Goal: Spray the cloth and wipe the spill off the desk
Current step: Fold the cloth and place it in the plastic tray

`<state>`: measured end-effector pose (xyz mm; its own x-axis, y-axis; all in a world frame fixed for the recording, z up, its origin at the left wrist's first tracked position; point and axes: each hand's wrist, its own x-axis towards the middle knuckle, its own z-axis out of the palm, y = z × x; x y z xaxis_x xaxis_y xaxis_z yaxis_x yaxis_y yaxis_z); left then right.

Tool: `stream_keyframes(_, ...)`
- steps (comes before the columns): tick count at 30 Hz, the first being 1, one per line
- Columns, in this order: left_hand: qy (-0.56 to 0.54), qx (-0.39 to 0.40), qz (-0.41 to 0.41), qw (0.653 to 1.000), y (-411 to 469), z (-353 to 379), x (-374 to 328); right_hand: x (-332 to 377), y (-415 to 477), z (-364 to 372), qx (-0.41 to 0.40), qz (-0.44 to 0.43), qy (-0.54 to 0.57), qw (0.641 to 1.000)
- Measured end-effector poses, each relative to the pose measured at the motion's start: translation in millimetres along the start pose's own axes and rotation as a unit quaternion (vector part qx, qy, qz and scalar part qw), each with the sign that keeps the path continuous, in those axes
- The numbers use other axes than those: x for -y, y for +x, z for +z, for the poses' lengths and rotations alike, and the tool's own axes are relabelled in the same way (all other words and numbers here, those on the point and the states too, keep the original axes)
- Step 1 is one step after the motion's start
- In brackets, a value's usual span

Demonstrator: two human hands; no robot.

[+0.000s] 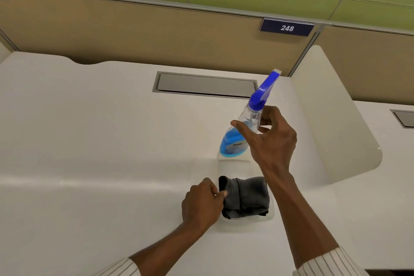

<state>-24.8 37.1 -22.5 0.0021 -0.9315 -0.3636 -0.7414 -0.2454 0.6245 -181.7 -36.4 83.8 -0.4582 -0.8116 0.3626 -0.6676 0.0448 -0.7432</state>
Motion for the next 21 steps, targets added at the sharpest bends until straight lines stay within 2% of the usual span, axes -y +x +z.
stream_keyframes(16,0.044,0.011,-0.007,0.999,3,1,-5,-55,-56,20,-0.011,0.091,-0.087,0.992)
stream_keyframes(21,0.053,0.011,-0.007,0.999,3,1,-6,-58,-56,25,-0.012,0.091,-0.093,0.991)
